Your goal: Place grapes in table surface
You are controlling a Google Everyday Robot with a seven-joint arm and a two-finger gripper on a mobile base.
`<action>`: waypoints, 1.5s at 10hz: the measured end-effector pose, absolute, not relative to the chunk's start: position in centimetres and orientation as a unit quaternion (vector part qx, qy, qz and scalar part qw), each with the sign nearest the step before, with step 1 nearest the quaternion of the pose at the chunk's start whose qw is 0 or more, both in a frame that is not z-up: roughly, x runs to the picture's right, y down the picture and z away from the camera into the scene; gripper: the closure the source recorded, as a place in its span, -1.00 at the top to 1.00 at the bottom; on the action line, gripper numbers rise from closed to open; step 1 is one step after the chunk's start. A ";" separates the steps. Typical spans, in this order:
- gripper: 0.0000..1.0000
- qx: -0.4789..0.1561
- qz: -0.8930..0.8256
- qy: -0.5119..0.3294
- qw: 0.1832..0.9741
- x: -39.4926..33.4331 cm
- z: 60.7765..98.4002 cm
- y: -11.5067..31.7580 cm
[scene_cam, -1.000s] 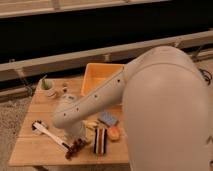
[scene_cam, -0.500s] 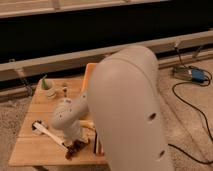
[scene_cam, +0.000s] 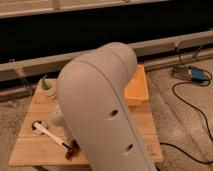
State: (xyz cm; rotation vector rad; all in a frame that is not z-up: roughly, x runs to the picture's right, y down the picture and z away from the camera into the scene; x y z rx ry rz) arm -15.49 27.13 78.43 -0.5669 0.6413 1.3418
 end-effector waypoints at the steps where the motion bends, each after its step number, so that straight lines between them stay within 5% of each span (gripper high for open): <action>1: -0.21 -0.251 0.603 0.297 0.696 -15.4 78.7 27.1; 5: -0.96 -0.248 0.604 0.304 0.694 -14.9 78.8 26.9; 8: -1.00 -0.259 0.619 0.292 0.682 -14.7 78.0 26.1; 15: -1.00 -0.267 0.660 0.211 0.670 -11.6 69.3 15.1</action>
